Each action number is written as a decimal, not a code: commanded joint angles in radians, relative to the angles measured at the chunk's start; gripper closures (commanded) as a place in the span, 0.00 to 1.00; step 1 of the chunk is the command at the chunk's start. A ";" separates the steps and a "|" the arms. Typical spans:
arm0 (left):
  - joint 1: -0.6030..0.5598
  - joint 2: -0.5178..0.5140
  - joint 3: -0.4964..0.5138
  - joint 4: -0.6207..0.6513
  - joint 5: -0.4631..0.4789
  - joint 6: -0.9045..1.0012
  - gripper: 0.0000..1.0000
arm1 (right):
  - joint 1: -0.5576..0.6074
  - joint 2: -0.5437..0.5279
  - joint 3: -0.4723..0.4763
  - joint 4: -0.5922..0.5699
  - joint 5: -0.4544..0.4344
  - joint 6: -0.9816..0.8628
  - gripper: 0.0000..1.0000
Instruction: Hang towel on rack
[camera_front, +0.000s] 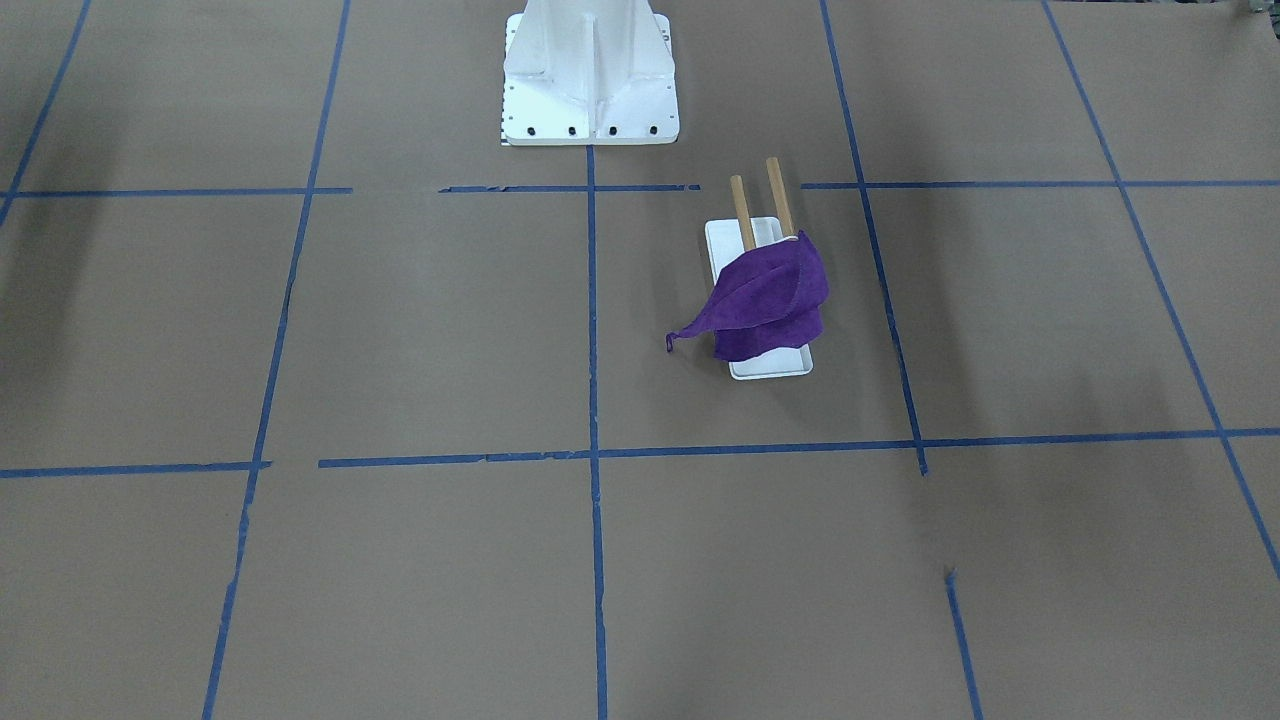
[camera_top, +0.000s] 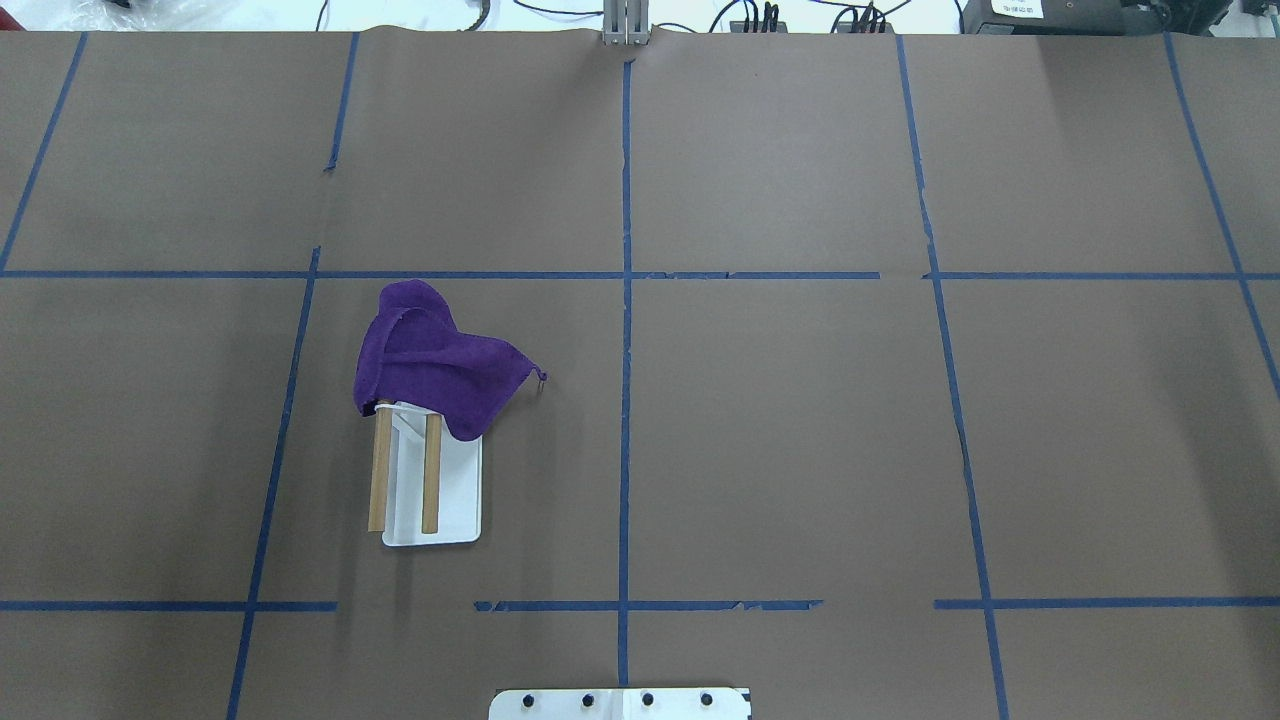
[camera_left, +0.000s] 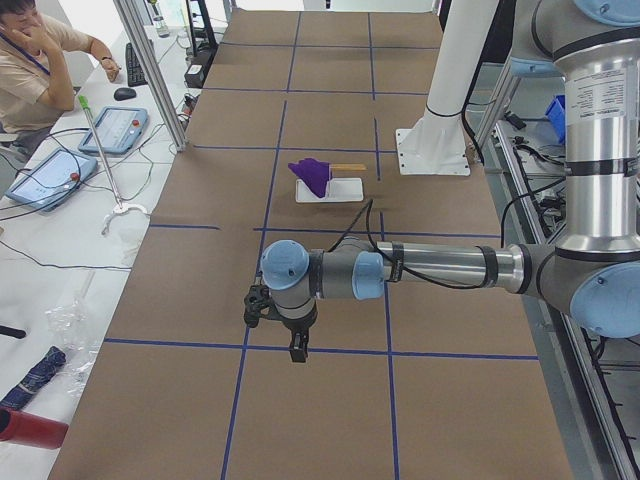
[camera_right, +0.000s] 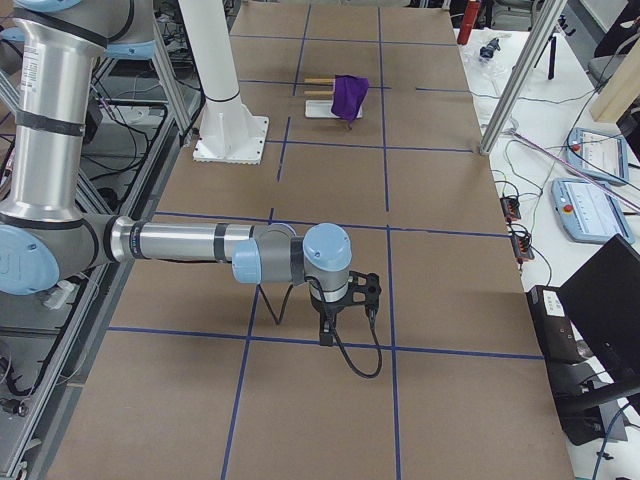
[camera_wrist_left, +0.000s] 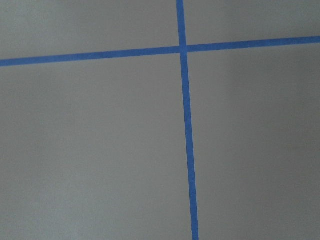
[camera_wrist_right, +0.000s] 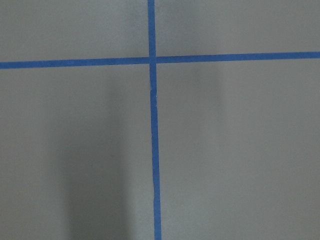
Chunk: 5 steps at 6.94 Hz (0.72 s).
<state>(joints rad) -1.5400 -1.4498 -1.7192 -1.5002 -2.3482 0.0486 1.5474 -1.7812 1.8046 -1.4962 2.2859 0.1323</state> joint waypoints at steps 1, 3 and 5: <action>-0.002 0.011 -0.042 0.008 0.001 0.000 0.00 | -0.003 -0.006 0.015 -0.003 -0.045 0.003 0.00; 0.001 -0.006 -0.042 0.005 0.063 0.004 0.00 | -0.003 -0.006 0.012 -0.001 -0.039 0.004 0.00; 0.003 -0.012 -0.042 -0.003 0.098 0.000 0.00 | -0.003 -0.003 0.012 0.001 -0.040 0.012 0.00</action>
<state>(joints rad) -1.5379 -1.4576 -1.7596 -1.5007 -2.2676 0.0501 1.5447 -1.7857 1.8163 -1.4962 2.2467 0.1402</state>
